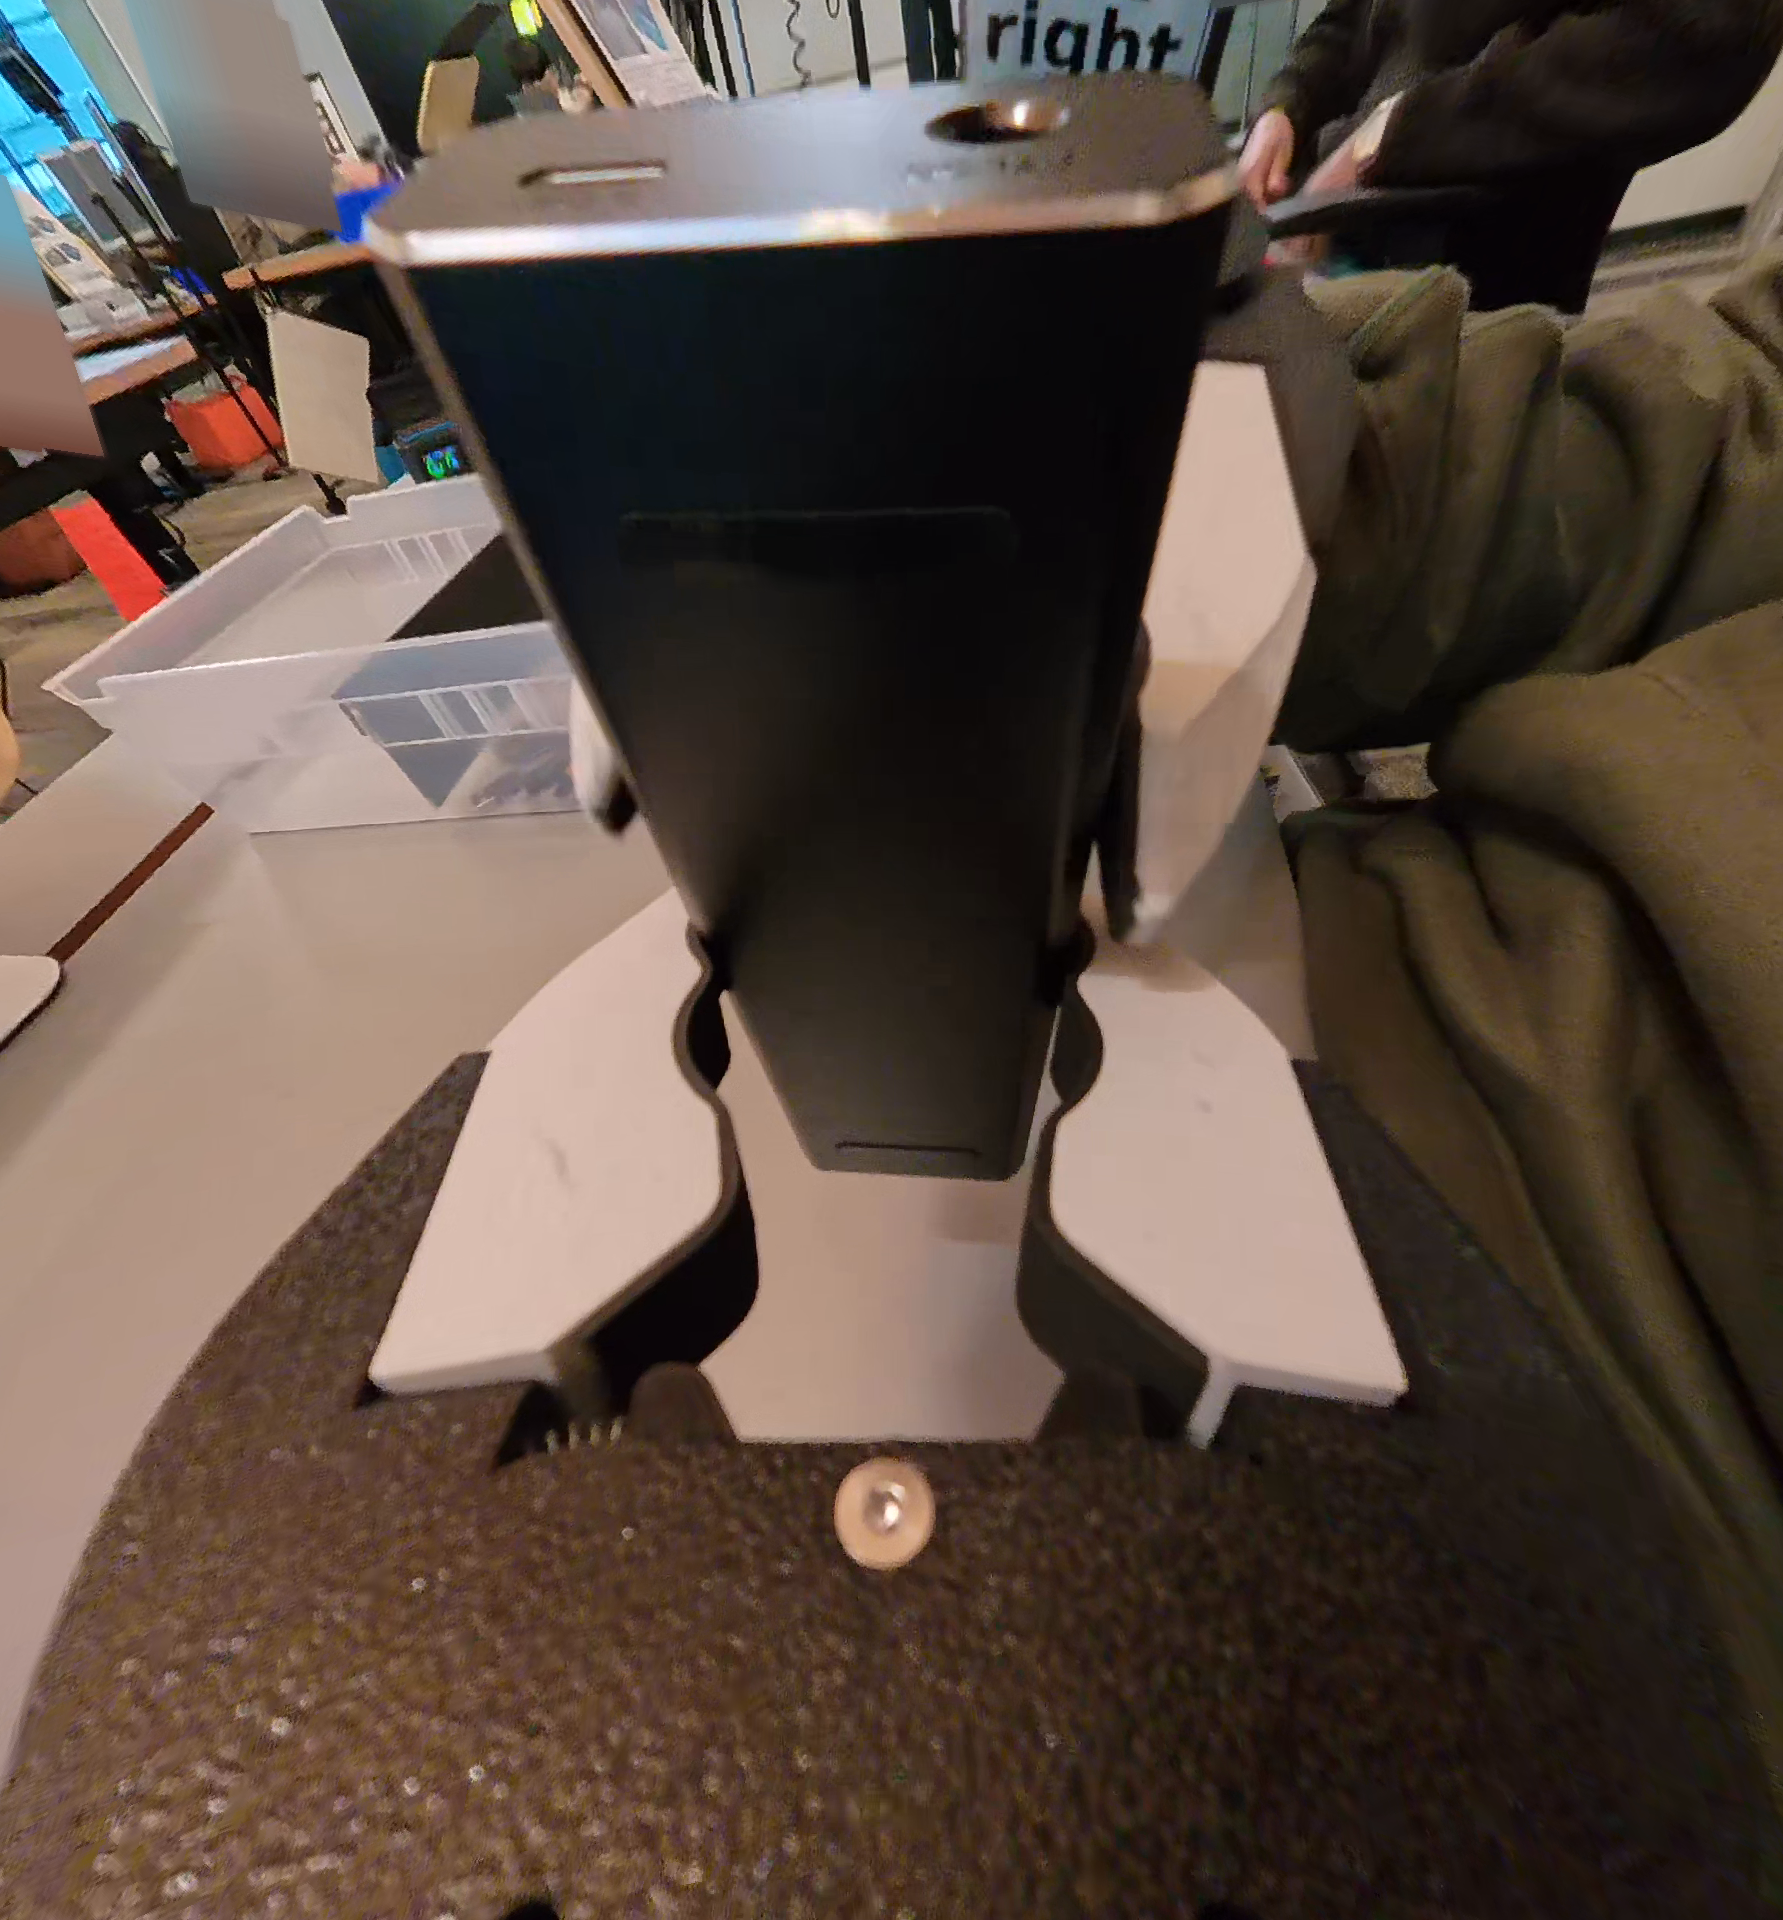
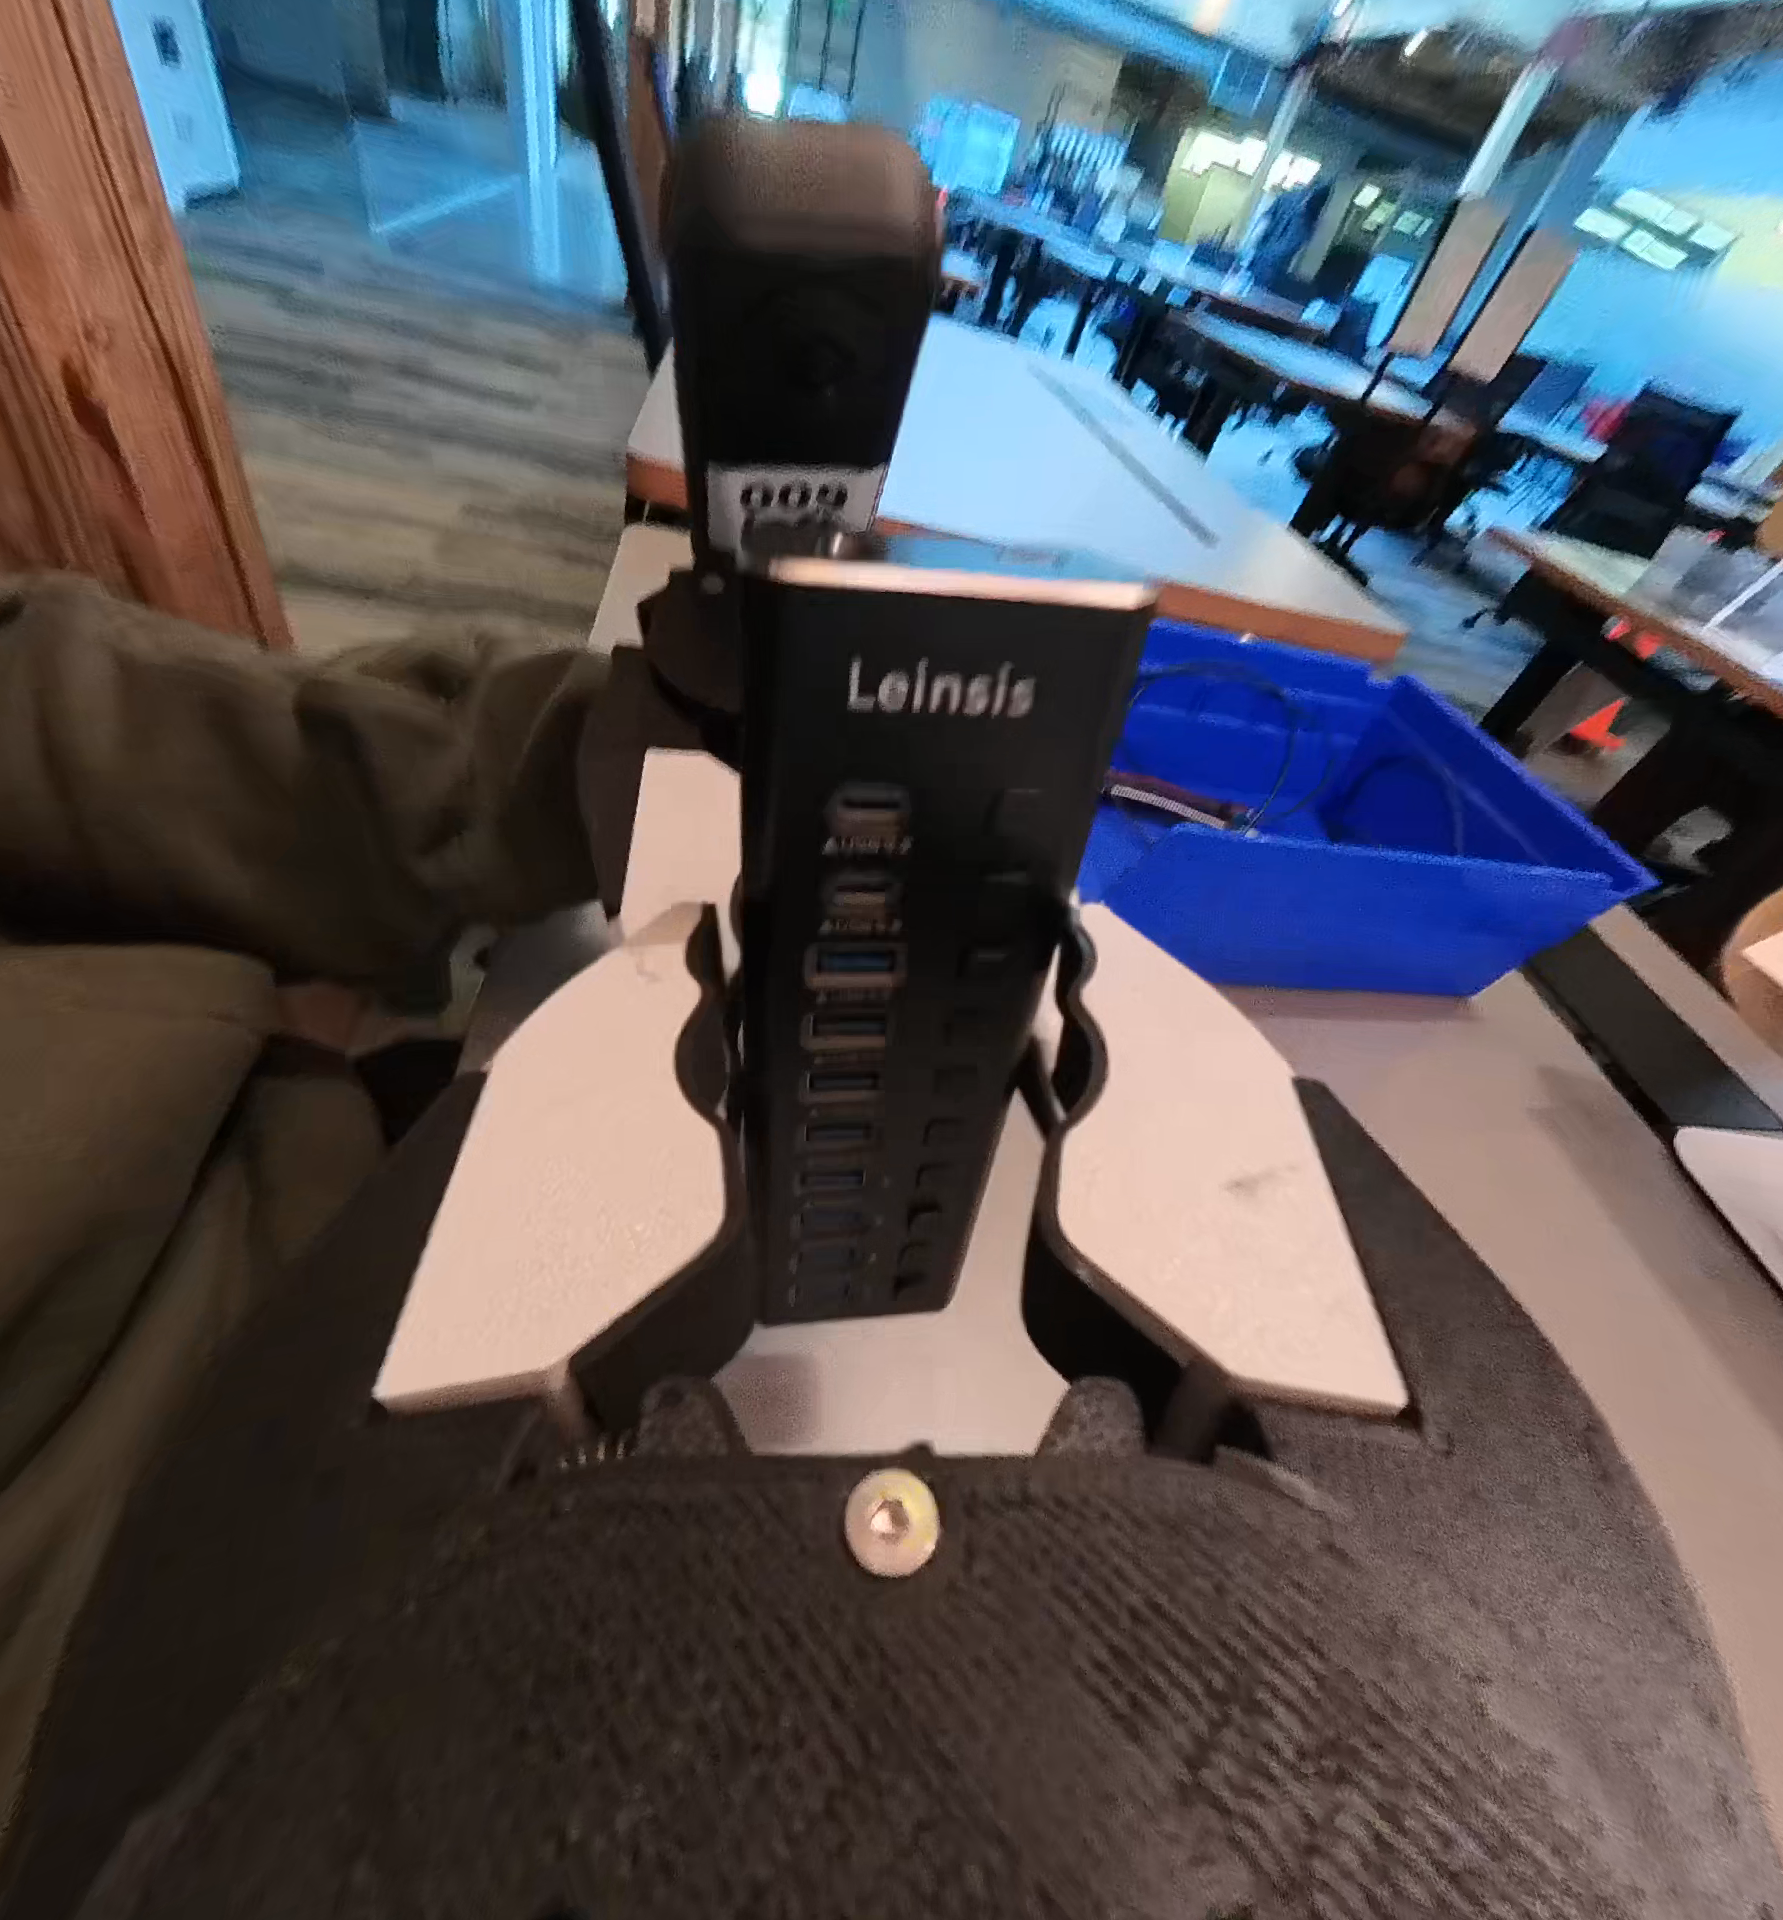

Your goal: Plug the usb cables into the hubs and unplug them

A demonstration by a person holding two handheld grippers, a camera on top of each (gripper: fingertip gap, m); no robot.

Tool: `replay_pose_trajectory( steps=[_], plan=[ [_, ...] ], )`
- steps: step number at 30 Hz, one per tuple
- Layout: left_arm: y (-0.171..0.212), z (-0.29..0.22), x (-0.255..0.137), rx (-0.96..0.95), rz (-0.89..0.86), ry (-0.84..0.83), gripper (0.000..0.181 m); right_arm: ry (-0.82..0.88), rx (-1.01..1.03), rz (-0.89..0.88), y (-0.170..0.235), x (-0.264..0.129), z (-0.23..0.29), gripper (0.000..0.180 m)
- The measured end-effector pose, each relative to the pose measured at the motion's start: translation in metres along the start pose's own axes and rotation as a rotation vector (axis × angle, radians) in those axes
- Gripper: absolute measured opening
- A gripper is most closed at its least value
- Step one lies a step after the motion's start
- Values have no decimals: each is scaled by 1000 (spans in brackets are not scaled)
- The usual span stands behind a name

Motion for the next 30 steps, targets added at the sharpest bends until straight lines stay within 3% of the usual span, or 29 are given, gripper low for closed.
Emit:
replay_pose_trajectory(
  steps=[12, 18, 23, 27, 30],
  plan=[
    [-13, -2, -5, -10, -100, 21, 60, -3, -4, -59, -7, 1, 3, 58],
    [-13, 22, -10, -68, -137, -113, 70, 80, -63, 71, -25, -23, -20, 59],
    [-3, 42, -19, -89, -93, -215, 70, 267, -134, 373, -21, -92, -90, 58],
    [2, 48, -25, -113, -71, -236, 68, 465, -162, 729, 14, -180, -173, 58],
    [4, 55, -31, -127, -81, -248, 66, 522, -109, 886, 49, -230, -220, 59]
  ],
)
Point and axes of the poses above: each gripper's, where its closed fingertips meet, x out along the fingers, y out of its underside, z = x × y across the jaws, the point moved 2 cm from there along -x, back along the fingers, and after that the axes turned 15 degrees about -y, right-handed, at the moved point
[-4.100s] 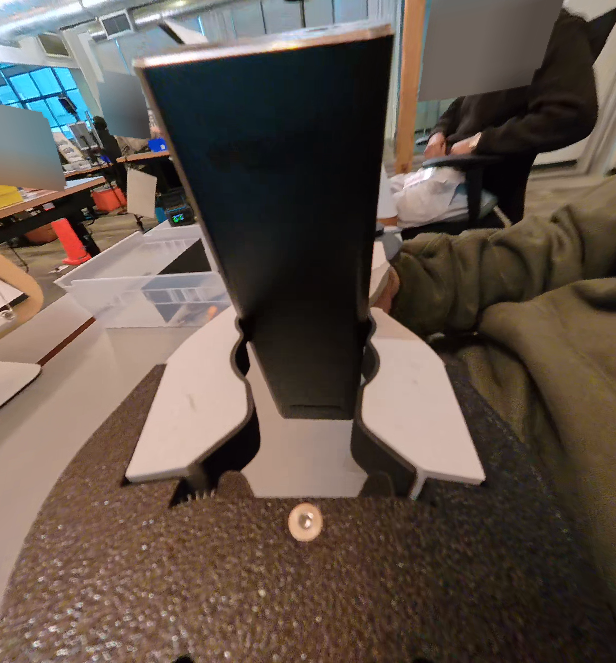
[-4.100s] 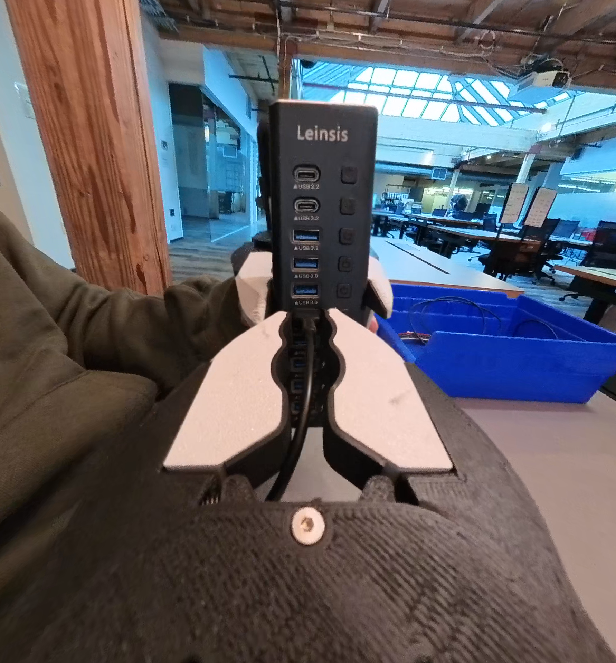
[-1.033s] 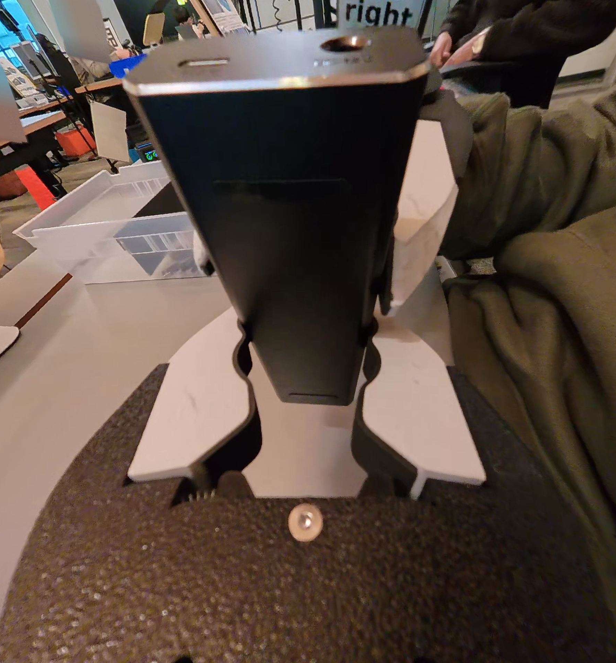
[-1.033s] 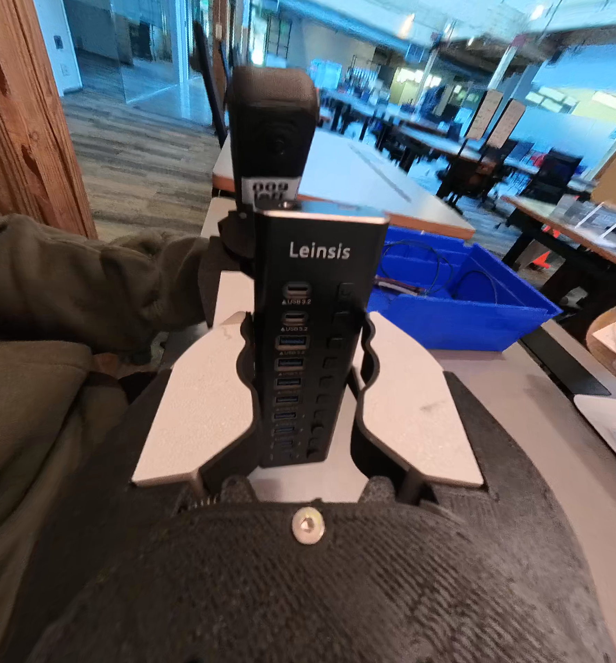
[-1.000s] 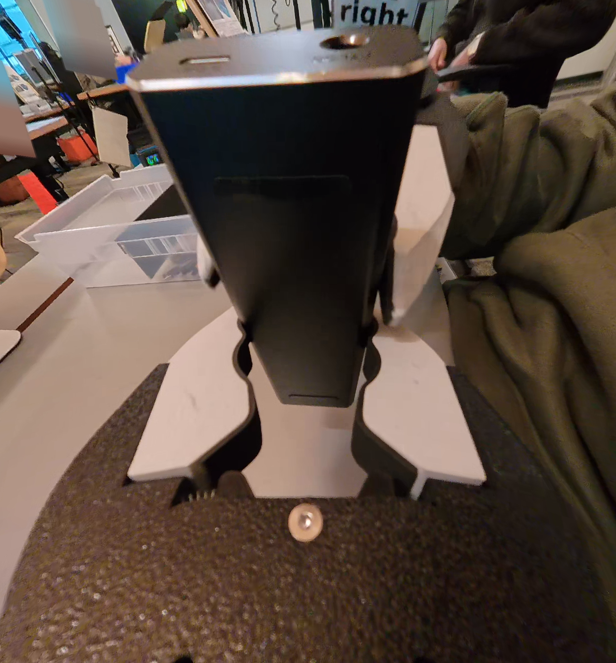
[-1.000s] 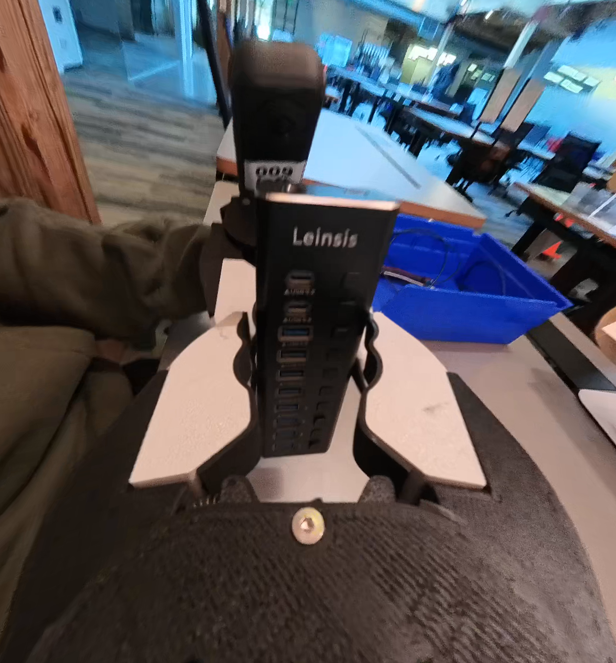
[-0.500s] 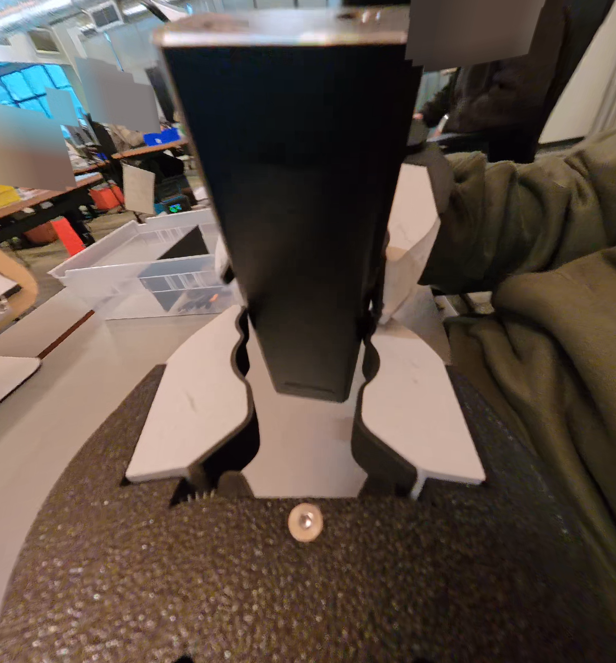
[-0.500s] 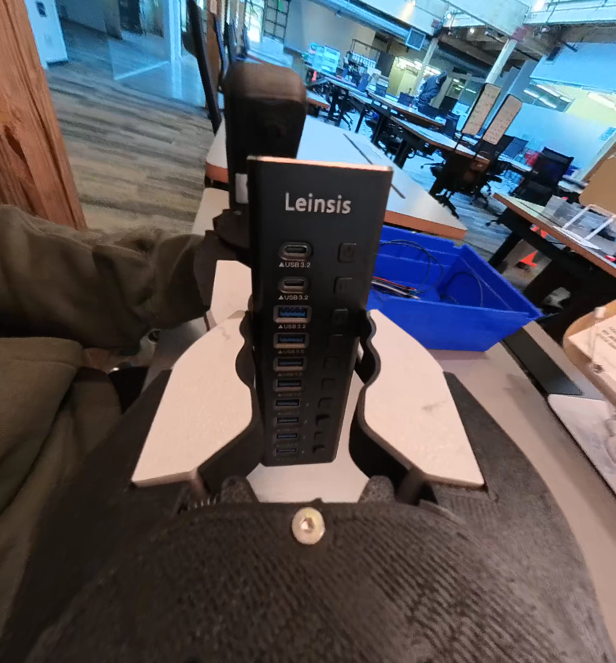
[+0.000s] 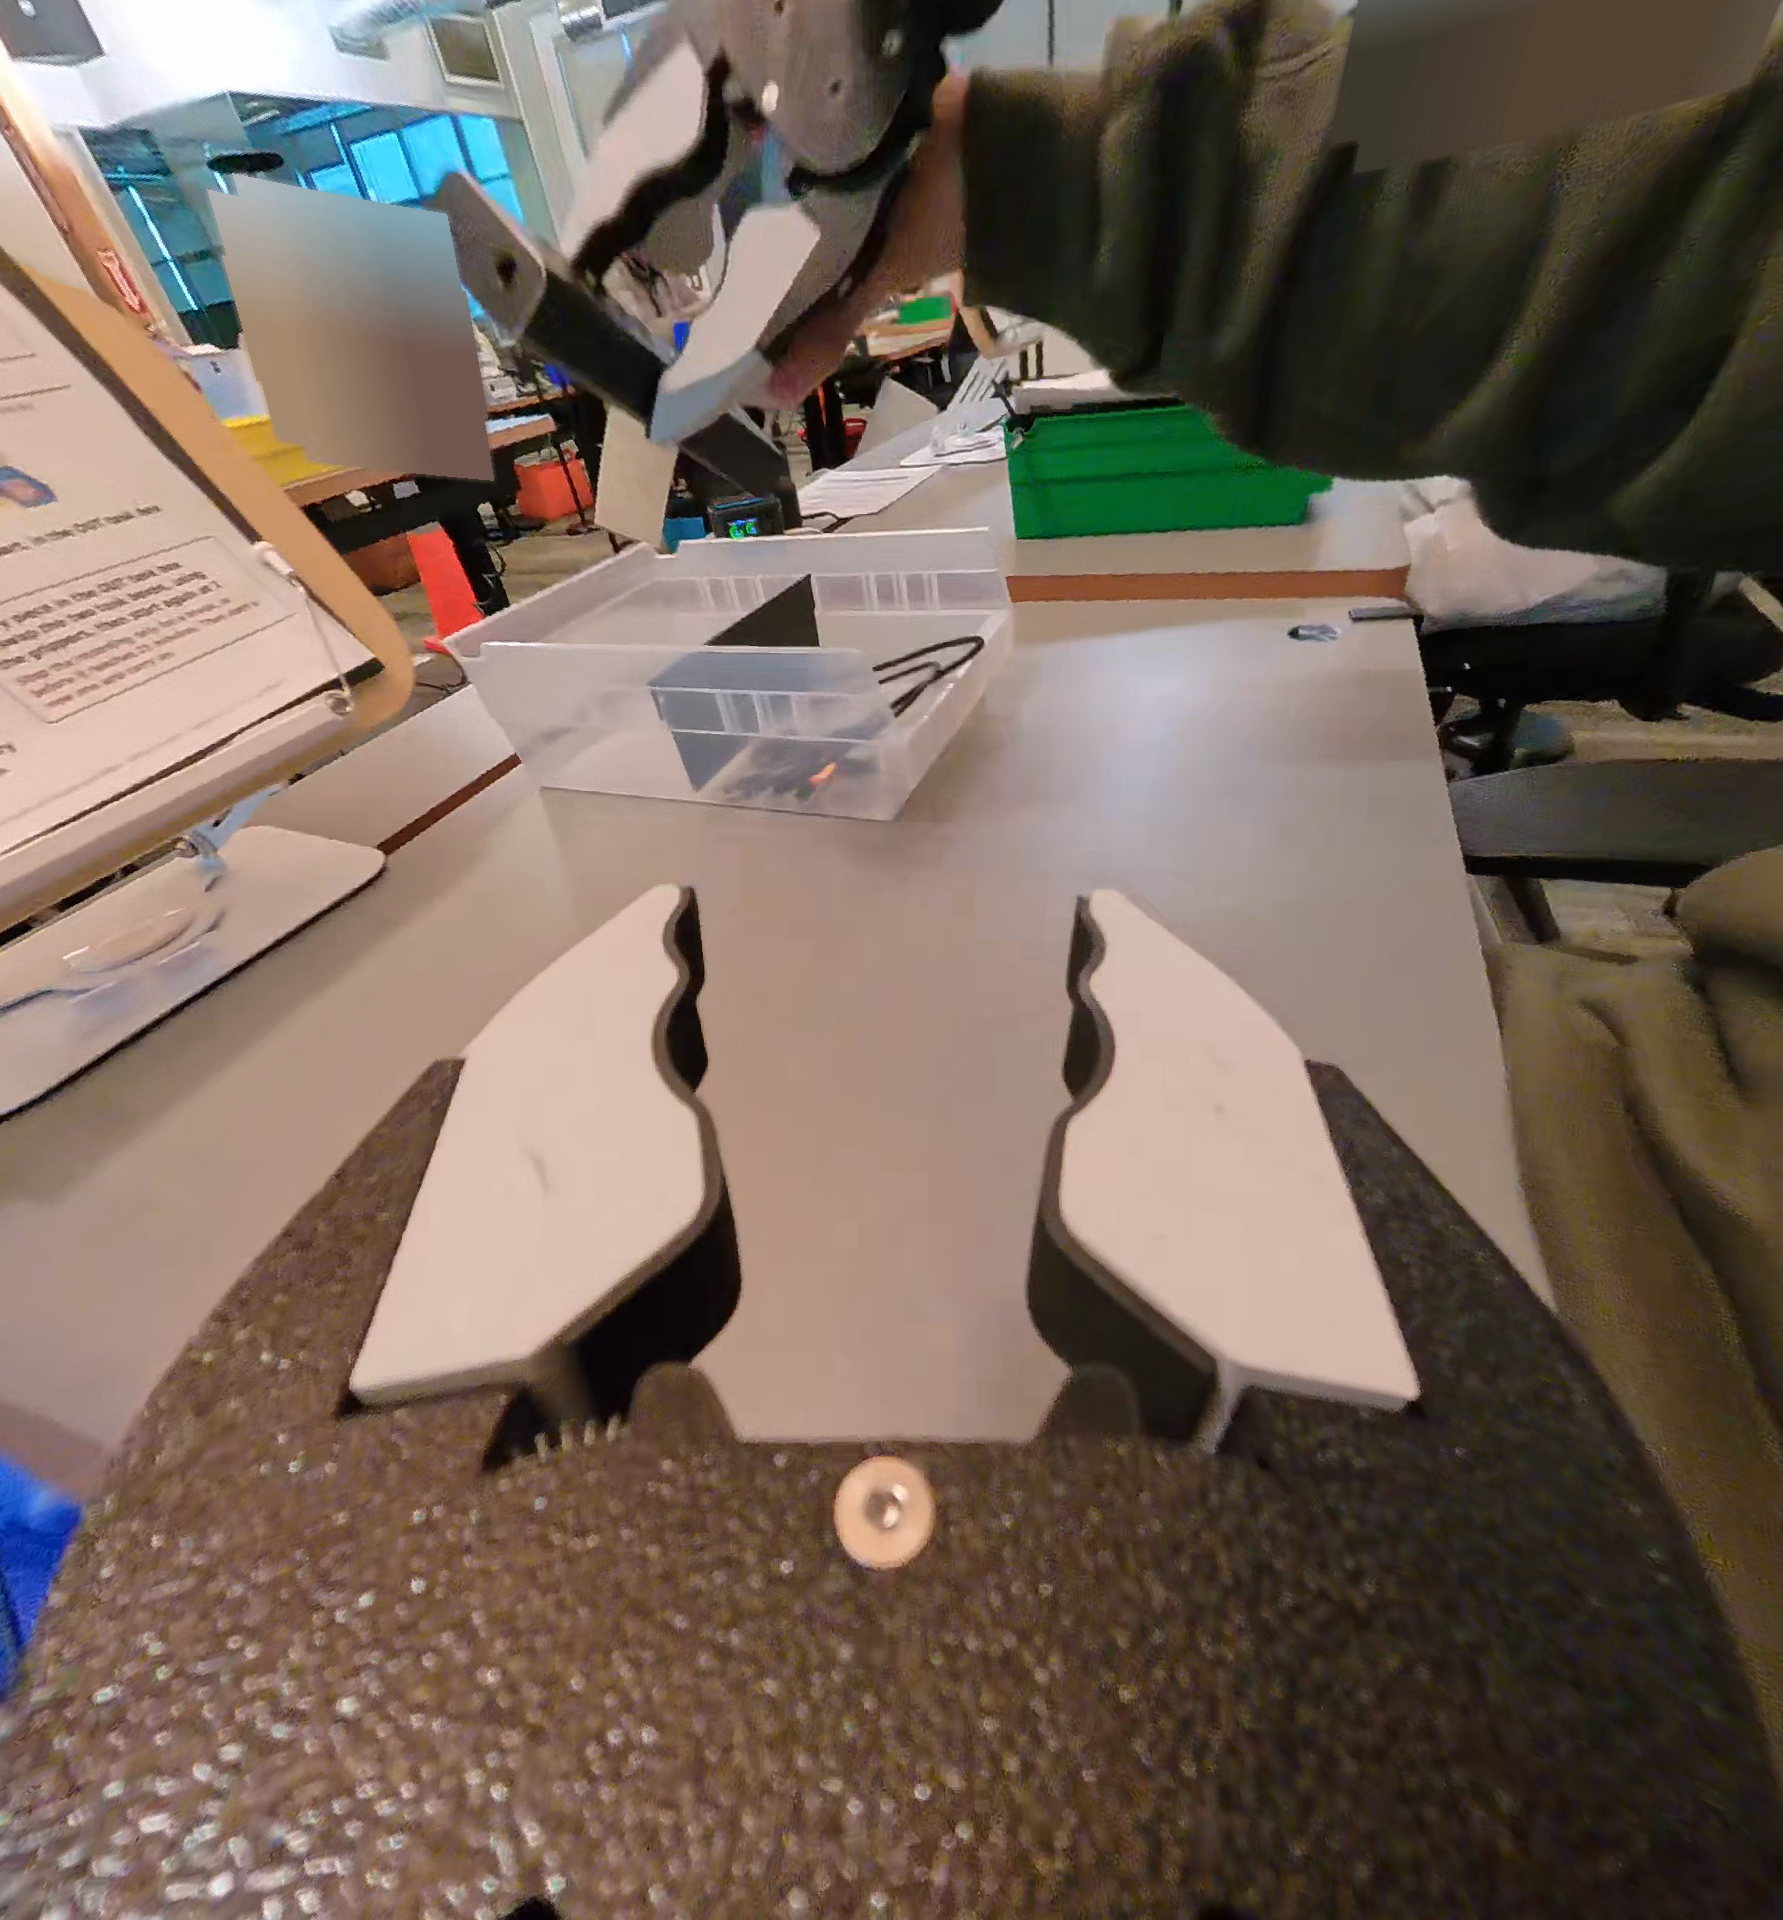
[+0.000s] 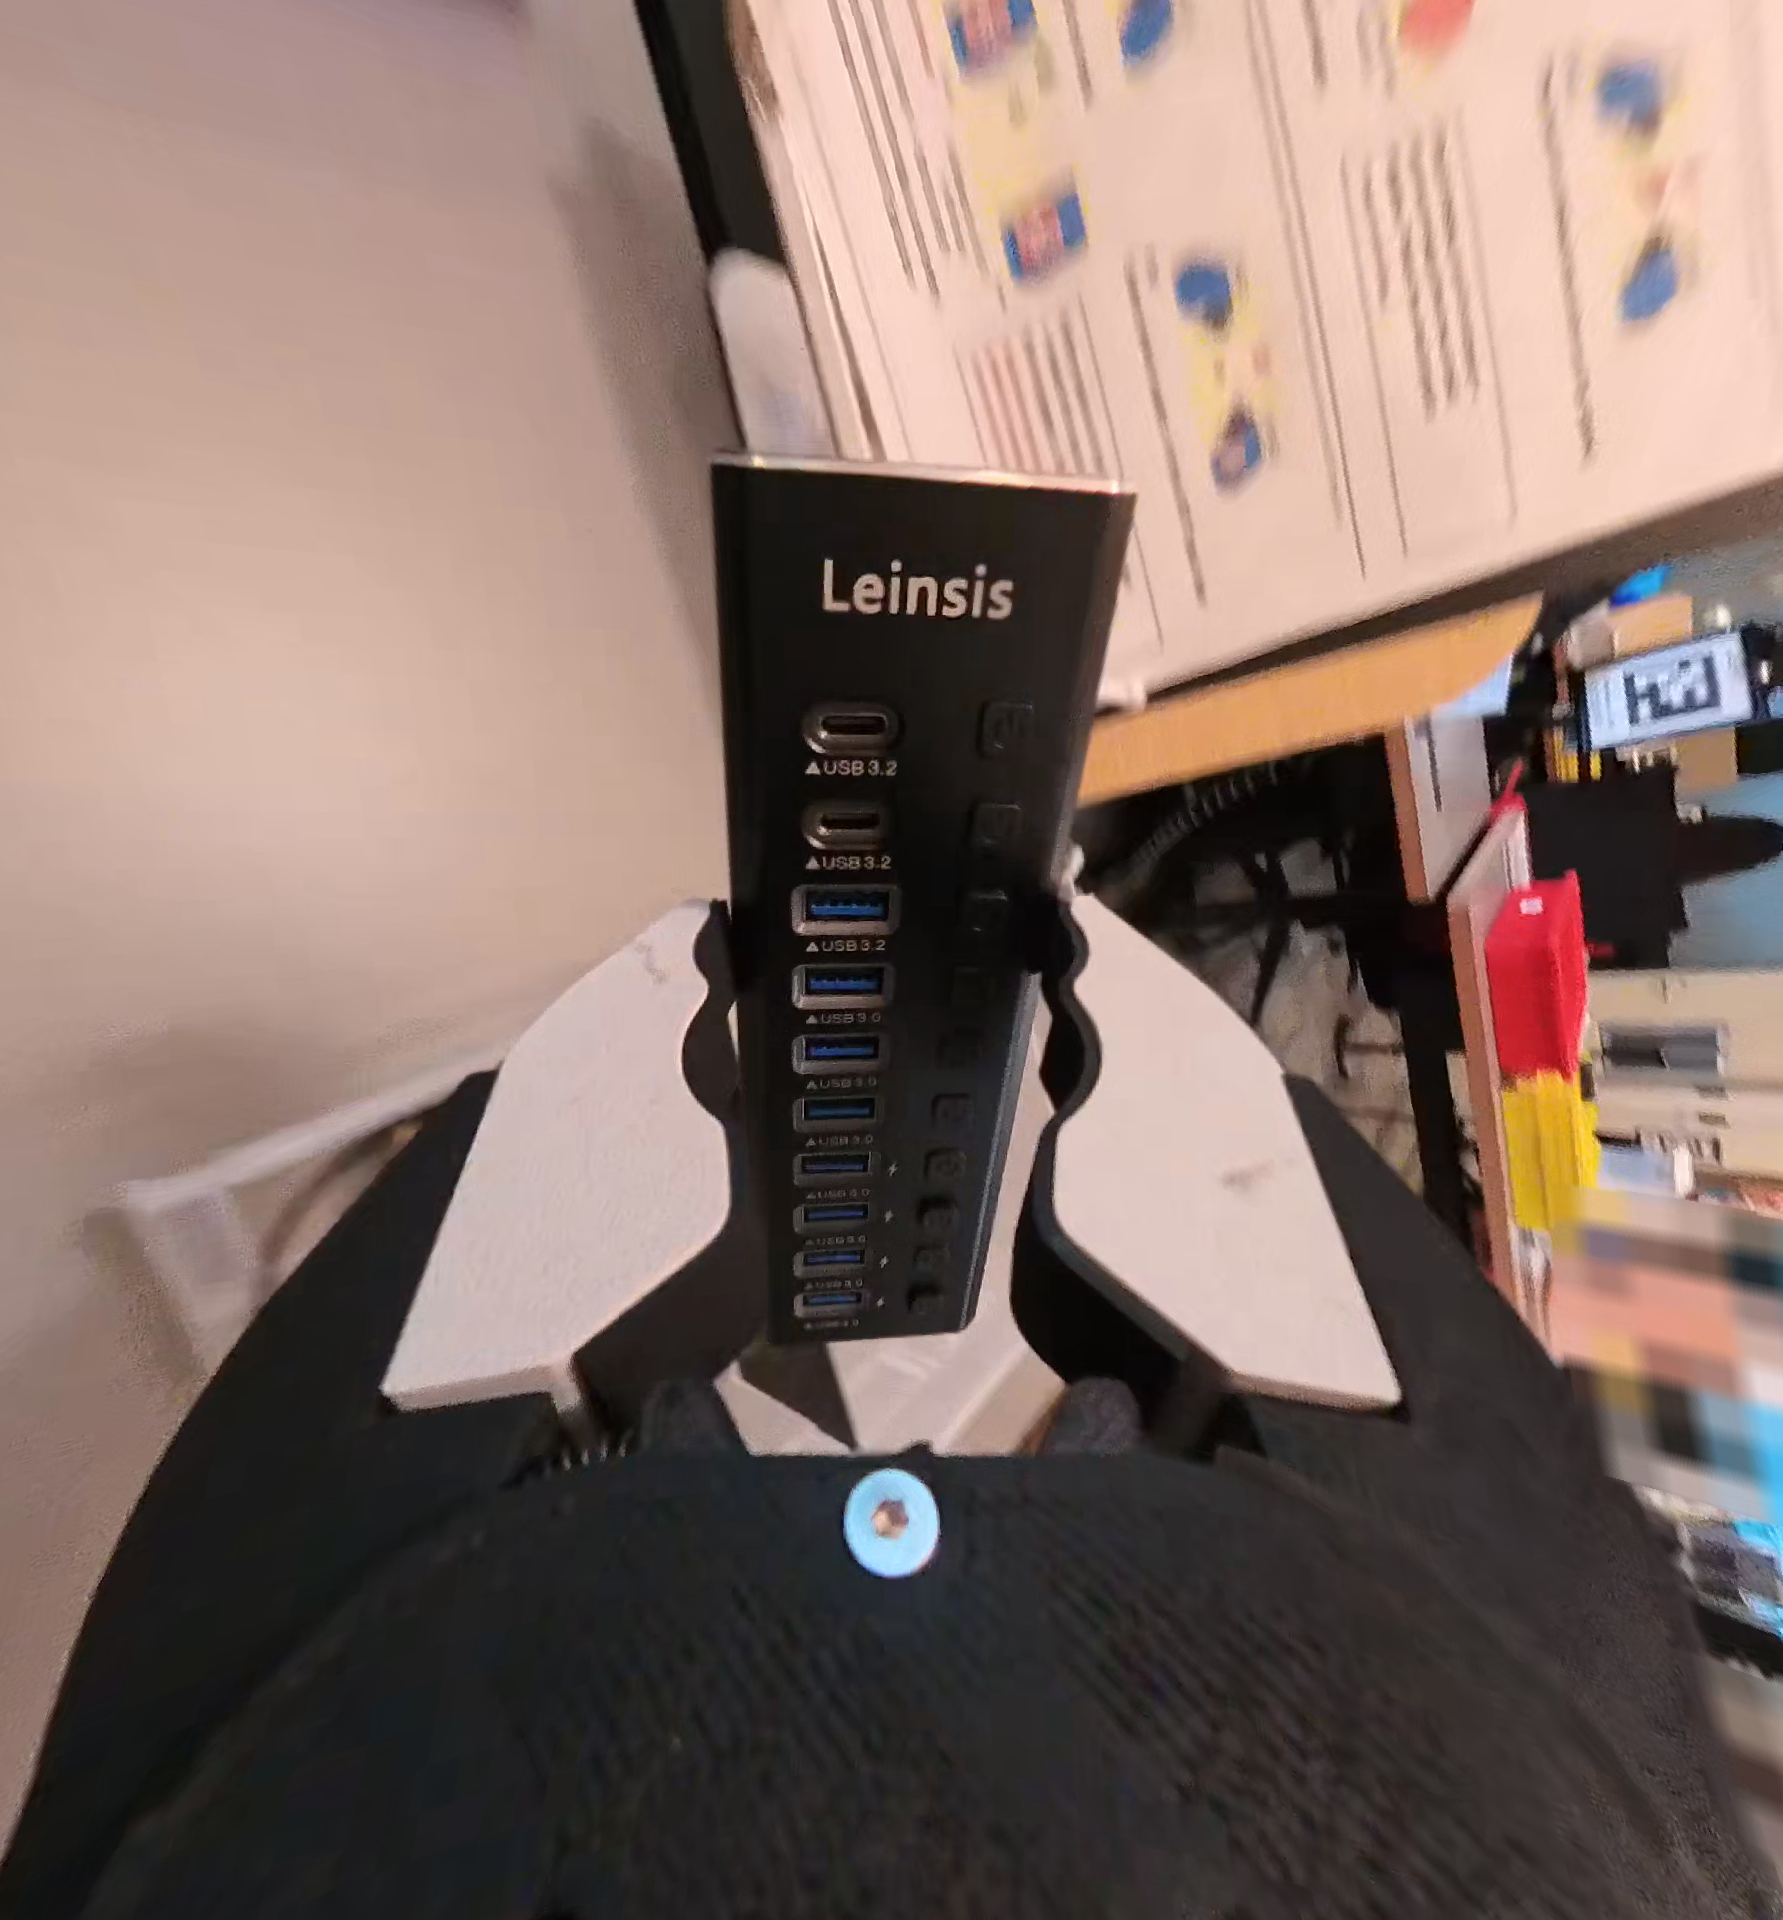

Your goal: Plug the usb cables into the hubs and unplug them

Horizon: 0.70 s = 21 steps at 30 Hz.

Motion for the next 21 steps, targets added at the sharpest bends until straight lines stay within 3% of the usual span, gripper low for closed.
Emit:
replay_pose_trajectory(
  steps=[5, 10, 15, 21],
  plan=[
    [-4, 19, -13, -50, -44, -30, 60, -31, 66, 190, 69, 48, -45, 59],
    [-1, 35, -19, -98, -62, -56, 56, -182, 37, 445, 132, 88, -46, 59],
    [6, 36, -16, -115, -32, -39, 60, -381, 21, 601, 169, 115, -24, 58],
    [17, 33, -11, -116, 13, -19, 62, -473, 31, 631, 178, 137, -21, 57]
  ],
)
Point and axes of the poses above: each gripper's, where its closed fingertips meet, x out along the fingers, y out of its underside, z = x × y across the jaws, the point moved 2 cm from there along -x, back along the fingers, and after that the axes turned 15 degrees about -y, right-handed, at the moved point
